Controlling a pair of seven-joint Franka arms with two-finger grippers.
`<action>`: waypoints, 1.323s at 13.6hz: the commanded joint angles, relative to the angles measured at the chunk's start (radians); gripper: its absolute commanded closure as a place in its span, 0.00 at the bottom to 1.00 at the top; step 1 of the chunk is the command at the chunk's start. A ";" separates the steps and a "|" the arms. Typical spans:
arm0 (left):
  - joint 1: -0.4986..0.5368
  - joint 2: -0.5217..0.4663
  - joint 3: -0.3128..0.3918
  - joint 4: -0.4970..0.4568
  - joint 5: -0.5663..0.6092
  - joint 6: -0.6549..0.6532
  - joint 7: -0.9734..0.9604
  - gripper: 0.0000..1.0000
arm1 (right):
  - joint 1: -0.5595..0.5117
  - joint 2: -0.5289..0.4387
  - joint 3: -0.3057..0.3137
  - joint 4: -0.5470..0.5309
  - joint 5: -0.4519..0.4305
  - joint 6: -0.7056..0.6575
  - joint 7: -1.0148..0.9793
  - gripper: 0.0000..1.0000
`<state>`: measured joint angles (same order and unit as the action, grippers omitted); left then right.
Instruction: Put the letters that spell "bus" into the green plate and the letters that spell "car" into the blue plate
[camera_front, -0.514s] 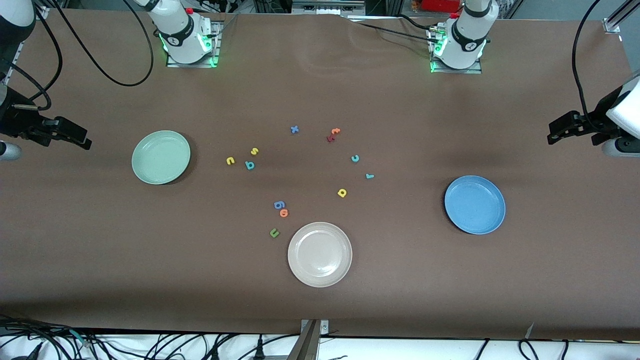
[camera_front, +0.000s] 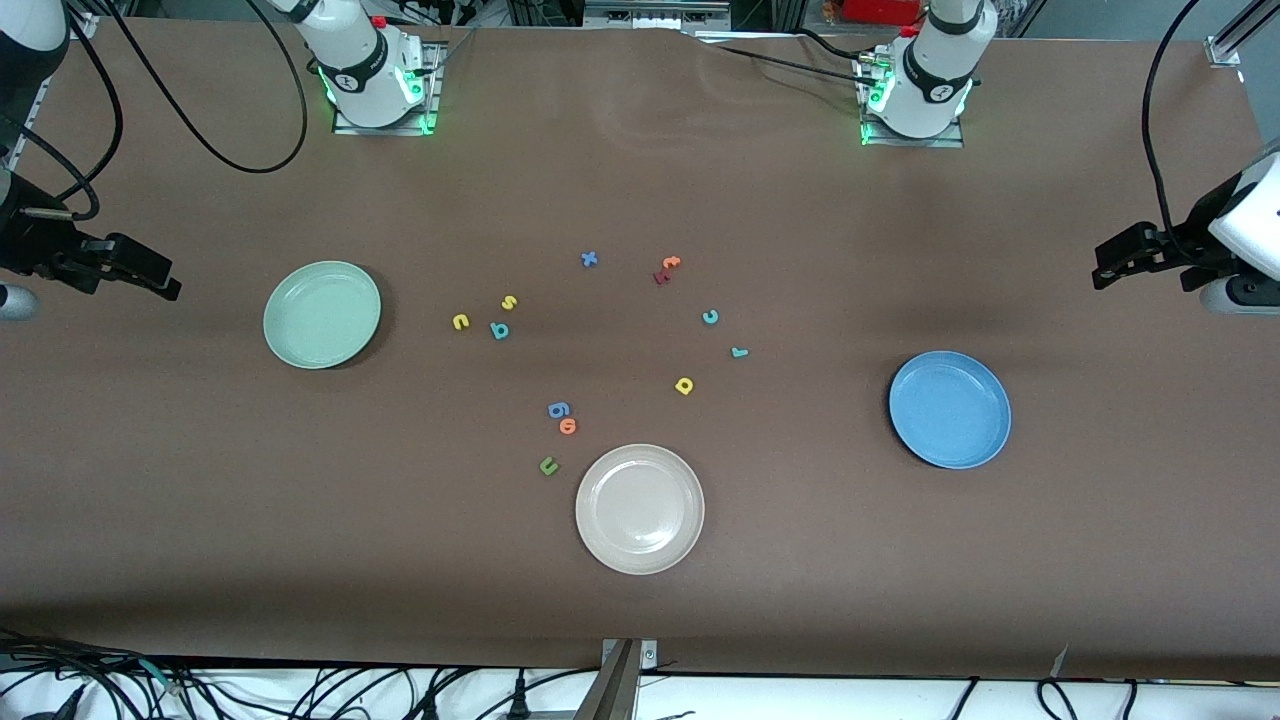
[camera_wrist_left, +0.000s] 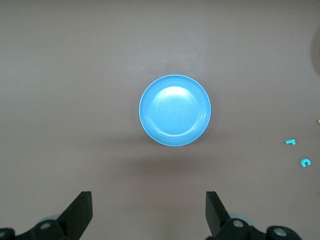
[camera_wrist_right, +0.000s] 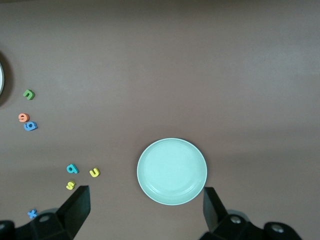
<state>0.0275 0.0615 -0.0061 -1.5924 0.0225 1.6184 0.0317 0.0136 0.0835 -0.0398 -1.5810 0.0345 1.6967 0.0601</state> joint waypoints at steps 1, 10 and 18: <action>0.002 0.004 -0.003 0.011 -0.016 0.001 -0.003 0.00 | -0.011 -0.008 0.005 0.009 0.018 0.000 0.001 0.00; -0.001 0.006 -0.003 0.011 -0.016 0.001 -0.003 0.00 | -0.007 -0.010 0.014 0.009 0.015 -0.014 0.029 0.00; -0.003 0.006 -0.005 0.009 -0.016 0.001 -0.003 0.00 | 0.000 0.019 0.012 0.003 -0.013 -0.014 0.030 0.00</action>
<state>0.0239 0.0631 -0.0075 -1.5924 0.0225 1.6184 0.0317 0.0142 0.1012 -0.0336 -1.5822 0.0324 1.6952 0.0782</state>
